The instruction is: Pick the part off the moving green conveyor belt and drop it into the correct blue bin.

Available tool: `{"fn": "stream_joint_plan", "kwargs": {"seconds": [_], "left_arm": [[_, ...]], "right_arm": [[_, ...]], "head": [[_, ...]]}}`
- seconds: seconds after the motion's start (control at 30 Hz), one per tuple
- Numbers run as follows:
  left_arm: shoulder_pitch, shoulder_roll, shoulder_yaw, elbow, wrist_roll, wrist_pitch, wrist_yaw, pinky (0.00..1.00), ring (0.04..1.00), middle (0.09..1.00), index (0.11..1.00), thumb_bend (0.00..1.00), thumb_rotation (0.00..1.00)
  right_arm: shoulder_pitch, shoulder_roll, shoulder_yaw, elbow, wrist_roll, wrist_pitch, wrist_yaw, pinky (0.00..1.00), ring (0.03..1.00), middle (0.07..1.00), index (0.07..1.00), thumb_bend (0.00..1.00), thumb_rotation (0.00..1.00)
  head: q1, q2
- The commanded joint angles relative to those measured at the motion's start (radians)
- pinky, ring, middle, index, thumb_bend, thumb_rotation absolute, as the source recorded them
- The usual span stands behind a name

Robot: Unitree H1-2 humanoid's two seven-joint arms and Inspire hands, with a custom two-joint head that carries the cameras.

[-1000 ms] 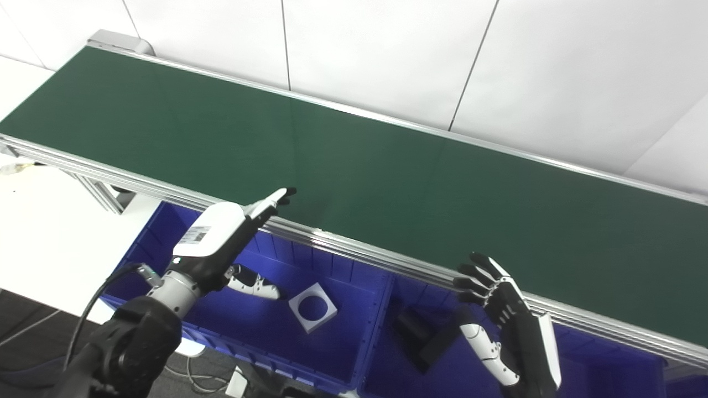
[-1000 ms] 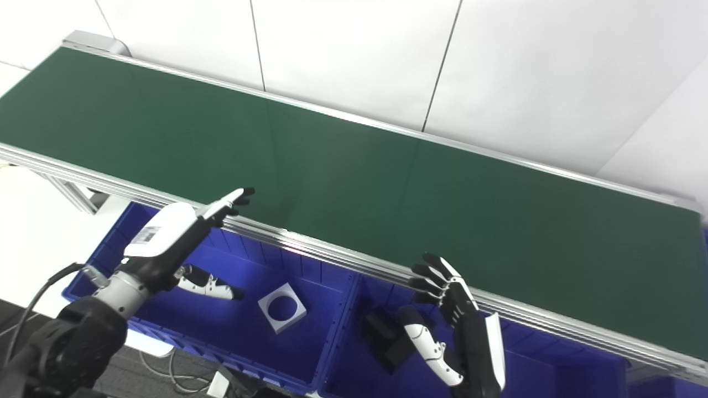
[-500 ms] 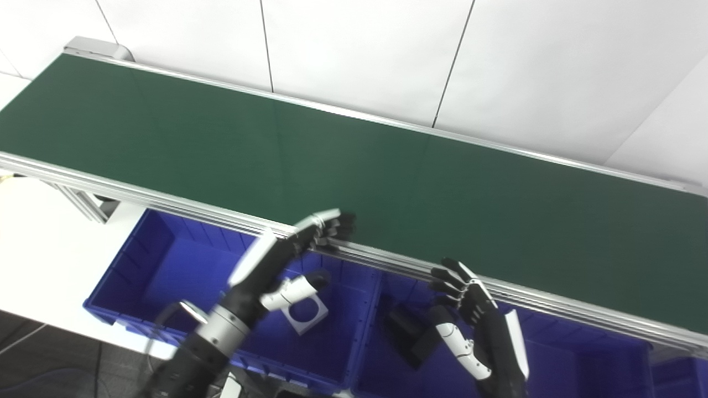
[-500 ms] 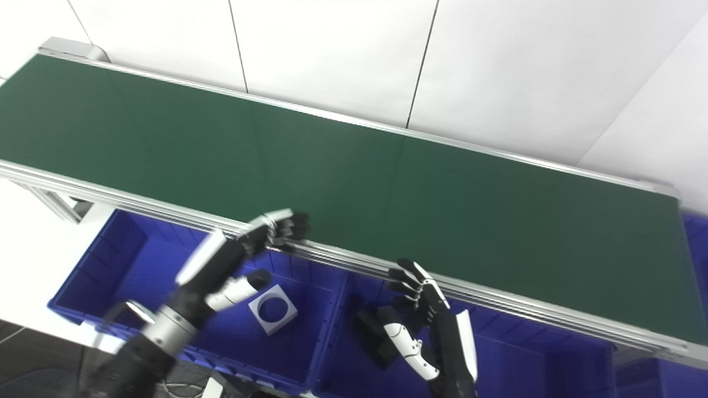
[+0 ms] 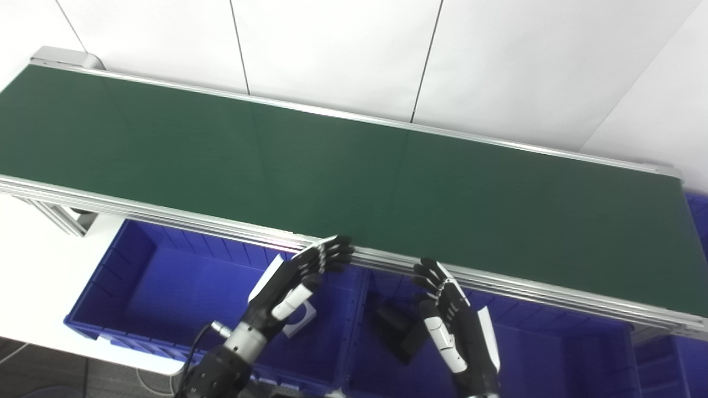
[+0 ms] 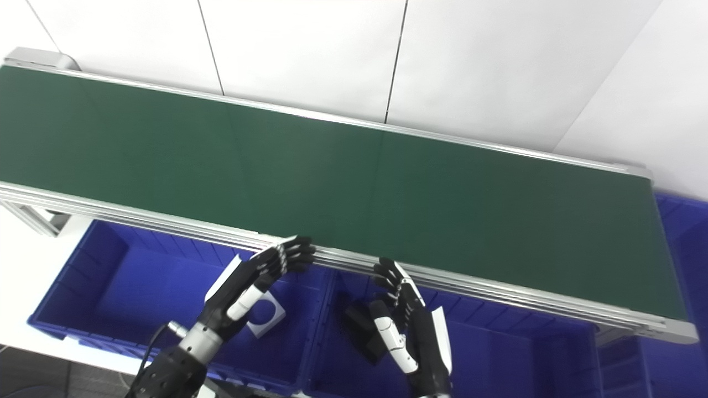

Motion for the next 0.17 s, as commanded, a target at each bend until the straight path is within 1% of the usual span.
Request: {"fn": "stream_joint_plan", "kwargs": {"seconds": [0.0, 0.03, 0.07, 0.1, 0.13], "left_arm": [[-0.017, 0.001, 0.029, 0.012, -0.036, -0.048, -0.037, 0.75, 0.779, 0.803, 0.817, 0.68, 0.85], [-0.02, -0.002, 0.04, 0.023, -0.039, -0.048, -0.049, 0.75, 0.779, 0.803, 0.817, 0.68, 0.85], [-0.024, -0.002, 0.055, 0.041, -0.042, -0.048, -0.062, 0.75, 0.776, 0.802, 0.817, 0.67, 0.85], [-0.026, -0.004, 0.067, 0.053, -0.043, -0.048, -0.074, 0.75, 0.772, 0.8, 0.817, 0.66, 0.85], [-0.03, -0.004, 0.085, 0.069, -0.047, -0.048, -0.086, 0.75, 0.77, 0.799, 0.817, 0.66, 0.85]], "right_arm": [[-0.017, 0.02, 0.002, 0.006, 0.005, -0.072, -0.014, 0.74, 0.822, 0.854, 0.881, 0.56, 0.79], [-0.019, 0.022, 0.002, 0.015, 0.003, -0.077, -0.018, 0.74, 0.823, 0.854, 0.881, 0.56, 0.79], [-0.024, 0.024, 0.003, 0.029, 0.001, -0.084, -0.021, 0.74, 0.824, 0.854, 0.881, 0.55, 0.79], [-0.027, 0.026, 0.004, 0.038, -0.001, -0.089, -0.023, 0.73, 0.825, 0.855, 0.882, 0.55, 0.79], [-0.032, 0.029, 0.006, 0.049, -0.007, -0.093, -0.027, 0.73, 0.826, 0.855, 0.882, 0.55, 0.79]], "head": [[-0.014, -0.021], [-0.014, -0.021], [-0.036, -0.04], [-0.036, -0.04], [-0.075, -0.057]]}}
